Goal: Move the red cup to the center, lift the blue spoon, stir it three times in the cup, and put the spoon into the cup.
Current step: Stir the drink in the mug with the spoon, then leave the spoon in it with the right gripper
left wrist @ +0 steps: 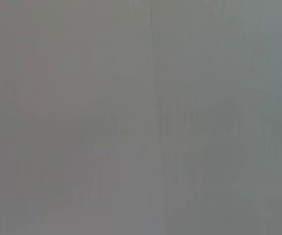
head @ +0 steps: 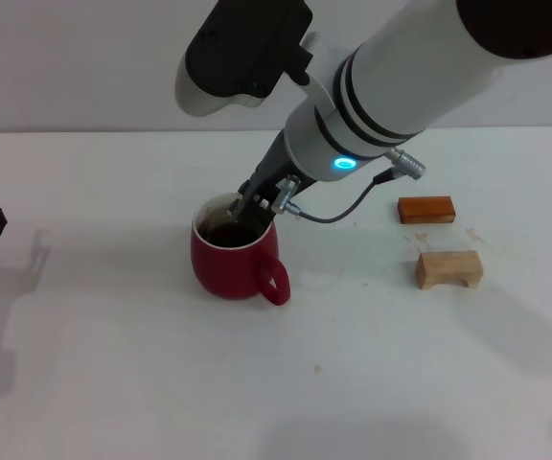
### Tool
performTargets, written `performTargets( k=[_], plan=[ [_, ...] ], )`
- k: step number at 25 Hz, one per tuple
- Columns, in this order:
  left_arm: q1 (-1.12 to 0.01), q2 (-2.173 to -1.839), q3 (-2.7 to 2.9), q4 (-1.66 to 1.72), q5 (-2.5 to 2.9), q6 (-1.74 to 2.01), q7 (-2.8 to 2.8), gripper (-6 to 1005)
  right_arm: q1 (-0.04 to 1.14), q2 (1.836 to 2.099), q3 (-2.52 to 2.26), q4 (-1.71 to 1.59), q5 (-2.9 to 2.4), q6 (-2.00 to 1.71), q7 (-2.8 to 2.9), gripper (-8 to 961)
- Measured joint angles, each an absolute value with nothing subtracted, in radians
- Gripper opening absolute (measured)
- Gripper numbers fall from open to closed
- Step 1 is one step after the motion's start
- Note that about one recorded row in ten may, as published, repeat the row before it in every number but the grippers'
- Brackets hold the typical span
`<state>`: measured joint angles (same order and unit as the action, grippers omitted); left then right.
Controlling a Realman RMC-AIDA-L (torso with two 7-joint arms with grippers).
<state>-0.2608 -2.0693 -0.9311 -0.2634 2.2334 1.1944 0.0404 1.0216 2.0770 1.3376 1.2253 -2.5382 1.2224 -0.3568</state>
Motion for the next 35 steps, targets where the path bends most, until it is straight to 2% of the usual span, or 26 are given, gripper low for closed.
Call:
performTargets(
  k=[35],
  plan=[
    [-0.265,-2.072,-0.909,-0.272,2.233,1.19,0.04,834,1.025,2.078,1.297,1.219,-2.532,1.194,-0.367,233]
  ],
)
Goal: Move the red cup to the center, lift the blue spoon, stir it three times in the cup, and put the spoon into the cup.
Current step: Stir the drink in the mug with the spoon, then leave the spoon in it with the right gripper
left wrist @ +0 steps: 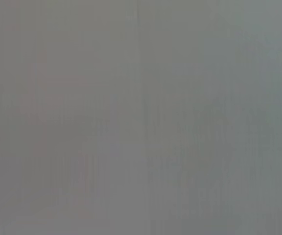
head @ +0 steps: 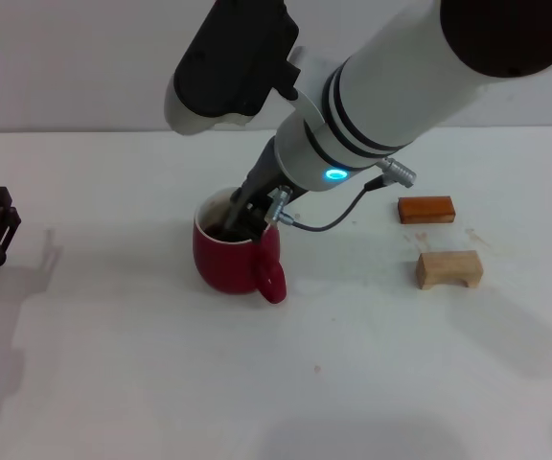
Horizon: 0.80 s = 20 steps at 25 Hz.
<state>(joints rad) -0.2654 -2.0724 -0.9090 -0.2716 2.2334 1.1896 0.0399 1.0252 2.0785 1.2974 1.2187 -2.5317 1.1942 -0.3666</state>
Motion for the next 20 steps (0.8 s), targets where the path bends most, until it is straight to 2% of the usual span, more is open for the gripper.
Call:
performTargets(
  k=[20],
  plan=[
    [-0.273,-2.072,-0.904,-0.272,2.233,1.189,0.04,833,1.024,2.073,1.339,1.16,-2.581,1.159,-0.391,261]
  ],
)
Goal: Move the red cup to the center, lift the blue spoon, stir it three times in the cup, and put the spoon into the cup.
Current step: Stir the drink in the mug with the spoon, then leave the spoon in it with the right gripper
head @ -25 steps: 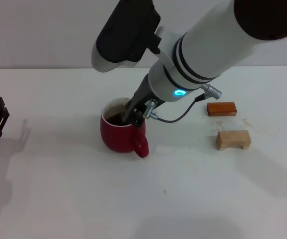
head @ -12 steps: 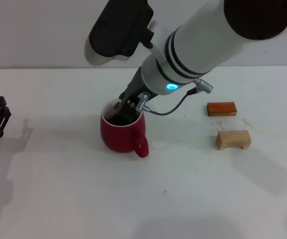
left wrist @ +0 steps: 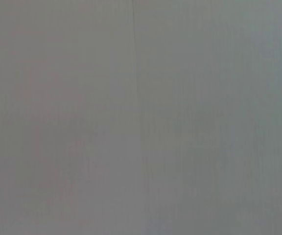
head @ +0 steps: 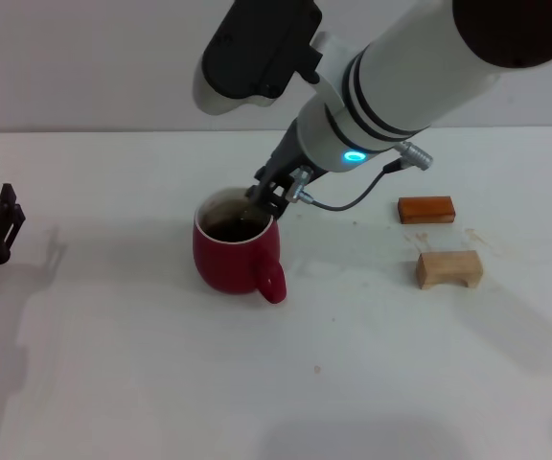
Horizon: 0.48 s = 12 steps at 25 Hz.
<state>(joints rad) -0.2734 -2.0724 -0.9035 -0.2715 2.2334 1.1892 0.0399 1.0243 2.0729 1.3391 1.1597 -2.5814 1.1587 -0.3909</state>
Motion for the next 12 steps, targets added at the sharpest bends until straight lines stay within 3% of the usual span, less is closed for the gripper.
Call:
performTargets(
  k=[12],
  plan=[
    [-0.273,-2.072,-0.892,-0.272,2.234,1.189,0.04,833,0.988,2.075,1.321,1.201,-2.578,1.199,-0.387,278]
  ],
)
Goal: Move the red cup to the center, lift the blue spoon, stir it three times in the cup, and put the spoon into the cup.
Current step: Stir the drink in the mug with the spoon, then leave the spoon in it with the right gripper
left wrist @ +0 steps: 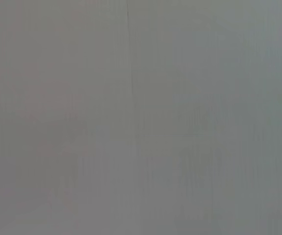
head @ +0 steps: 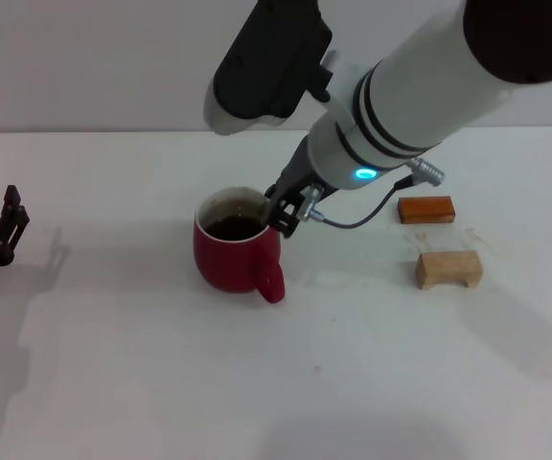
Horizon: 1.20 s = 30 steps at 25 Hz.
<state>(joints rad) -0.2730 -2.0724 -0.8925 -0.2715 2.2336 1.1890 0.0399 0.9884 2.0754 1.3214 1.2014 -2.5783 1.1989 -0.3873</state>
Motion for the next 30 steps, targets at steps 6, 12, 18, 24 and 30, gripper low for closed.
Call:
performTargets(
  k=[6,12,18,24,30],
  plan=[
    [-0.273,-2.072,-0.893,-0.273,2.233,1.189,0.04,834,0.993,2.076,1.296,1.209,-2.507,1.191,-0.39,287],
    [-0.273,-2.072,-0.893,-0.273,2.233,1.191,0.04,834,1.008,2.077,1.29,1.183,-2.507,1.135,-0.391,295],
    [-0.273,-2.072,-0.893,-0.273,2.231,1.192,0.04,834,1.01,2.077,1.298,1.155,-2.508,1.071,-0.394,304],
    [-0.275,-2.072,-0.893,-0.273,2.23,1.192,0.04,834,1.002,2.077,1.288,1.164,-2.508,1.067,-0.394,312],
    [-0.275,-2.071,-0.893,-0.273,2.229,1.19,0.04,833,0.993,2.077,1.288,1.172,-2.523,1.064,-0.392,321]
  ],
)
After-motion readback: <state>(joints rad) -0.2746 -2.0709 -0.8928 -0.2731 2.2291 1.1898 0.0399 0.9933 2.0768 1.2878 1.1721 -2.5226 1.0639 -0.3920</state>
